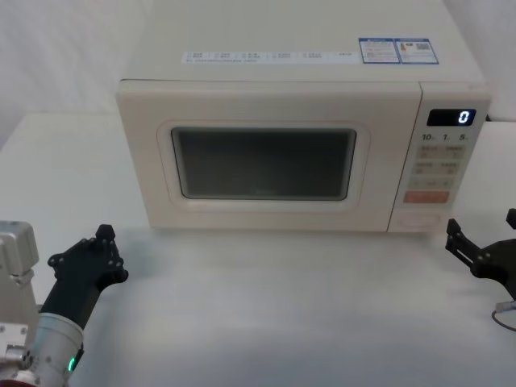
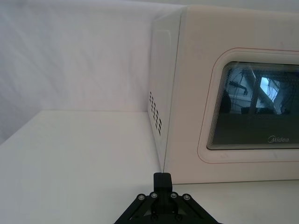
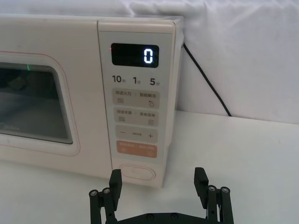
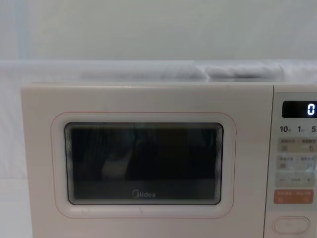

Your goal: Press the button to open the microwave door with one hand; close the microwave door with the other hand.

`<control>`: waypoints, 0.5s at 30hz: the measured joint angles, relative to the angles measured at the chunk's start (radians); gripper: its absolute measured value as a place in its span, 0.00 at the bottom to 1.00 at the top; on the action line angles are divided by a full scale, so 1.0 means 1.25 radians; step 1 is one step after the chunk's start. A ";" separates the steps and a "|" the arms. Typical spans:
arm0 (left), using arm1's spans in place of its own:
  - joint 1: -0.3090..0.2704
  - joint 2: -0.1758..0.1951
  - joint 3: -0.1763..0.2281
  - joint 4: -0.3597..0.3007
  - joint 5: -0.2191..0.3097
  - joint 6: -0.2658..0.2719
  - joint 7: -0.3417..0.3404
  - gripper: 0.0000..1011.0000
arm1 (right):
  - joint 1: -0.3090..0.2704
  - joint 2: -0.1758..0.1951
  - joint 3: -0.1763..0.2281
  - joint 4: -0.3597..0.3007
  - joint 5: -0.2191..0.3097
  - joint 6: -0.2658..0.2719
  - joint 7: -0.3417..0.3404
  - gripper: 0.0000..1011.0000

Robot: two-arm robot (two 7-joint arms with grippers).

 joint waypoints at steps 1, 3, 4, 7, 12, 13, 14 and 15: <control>0.000 0.000 0.000 0.000 0.000 0.000 0.000 0.00 | 0.000 0.000 0.000 0.000 0.000 0.000 0.000 0.99; 0.000 0.001 0.000 0.000 0.000 0.000 0.000 0.00 | 0.000 0.000 0.000 0.000 0.000 0.000 0.000 0.99; 0.001 0.001 0.000 0.000 0.000 0.000 0.000 0.00 | 0.000 0.000 0.000 0.000 0.000 0.000 0.000 0.99; 0.001 0.002 0.000 0.000 0.000 0.000 0.000 0.00 | 0.000 0.000 0.000 0.000 0.000 0.000 0.000 0.99; 0.002 0.003 -0.001 0.000 0.000 -0.001 0.000 0.12 | 0.000 0.000 0.000 0.000 0.000 0.000 0.000 0.99; 0.002 0.003 -0.001 0.000 0.000 -0.001 0.000 0.15 | 0.000 0.000 0.000 0.000 0.000 0.000 0.000 0.99; 0.002 0.003 -0.001 0.000 0.000 -0.001 0.000 0.19 | 0.000 0.000 0.000 0.000 0.000 0.000 0.000 0.99; 0.002 0.003 -0.001 -0.001 0.000 -0.001 0.000 0.20 | 0.000 0.000 0.000 0.000 0.000 0.000 0.000 0.99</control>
